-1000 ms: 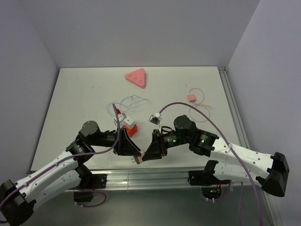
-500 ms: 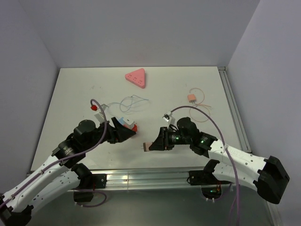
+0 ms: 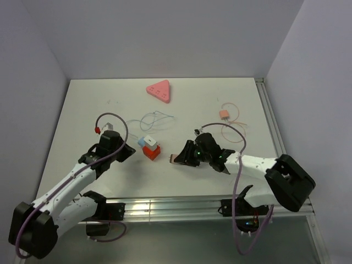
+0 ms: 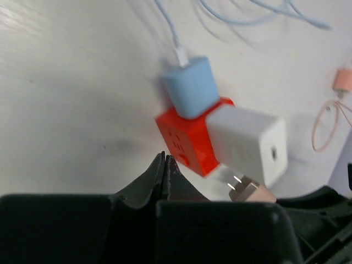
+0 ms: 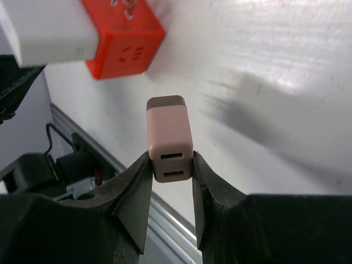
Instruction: Insert the plug
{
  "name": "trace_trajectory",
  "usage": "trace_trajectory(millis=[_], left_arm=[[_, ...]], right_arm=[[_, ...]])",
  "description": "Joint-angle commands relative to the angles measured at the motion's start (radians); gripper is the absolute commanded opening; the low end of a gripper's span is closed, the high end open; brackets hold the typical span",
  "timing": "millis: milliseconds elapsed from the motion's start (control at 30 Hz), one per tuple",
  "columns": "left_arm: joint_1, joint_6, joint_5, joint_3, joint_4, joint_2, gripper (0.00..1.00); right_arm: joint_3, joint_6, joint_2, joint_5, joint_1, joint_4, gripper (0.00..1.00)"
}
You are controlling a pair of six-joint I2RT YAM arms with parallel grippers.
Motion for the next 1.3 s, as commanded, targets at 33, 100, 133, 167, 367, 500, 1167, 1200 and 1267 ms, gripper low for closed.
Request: trace_trajectory(millis=[33,100,133,167,367,500,1167,1200,1267], left_arm=[[0.074,0.02,0.02,0.019,0.131,0.149,0.0],[0.088,0.046,0.055,0.045,0.179,0.206,0.0],[0.091,0.05,0.055,0.051,0.194,0.251,0.0],[0.091,0.05,0.06,0.057,0.229,0.27,0.0],[0.093,0.083,0.097,0.091,0.297,0.379,0.0],[0.093,0.089,0.14,0.094,0.332,0.424,0.0],[-0.042,0.01,0.298,-0.078,0.501,0.372,0.0],[-0.042,0.011,0.29,-0.084,0.468,0.344,0.0],[-0.041,0.026,0.238,-0.095,0.429,0.313,0.0]], right_arm=[[0.103,0.021,0.097,0.026,-0.015,0.125,0.0],[0.14,0.025,0.152,0.018,-0.018,0.137,0.0],[0.152,0.026,0.169,0.016,-0.018,0.139,0.0],[0.164,0.025,0.196,0.016,-0.018,0.139,0.0],[0.243,0.028,0.279,0.02,-0.021,0.131,0.0],[0.286,0.014,0.318,0.039,-0.027,0.091,0.0],[0.306,-0.064,0.338,-0.045,-0.122,0.08,0.0],[0.298,-0.078,0.33,-0.054,-0.127,0.076,0.0],[0.269,-0.113,0.305,-0.072,-0.148,0.071,0.0]])
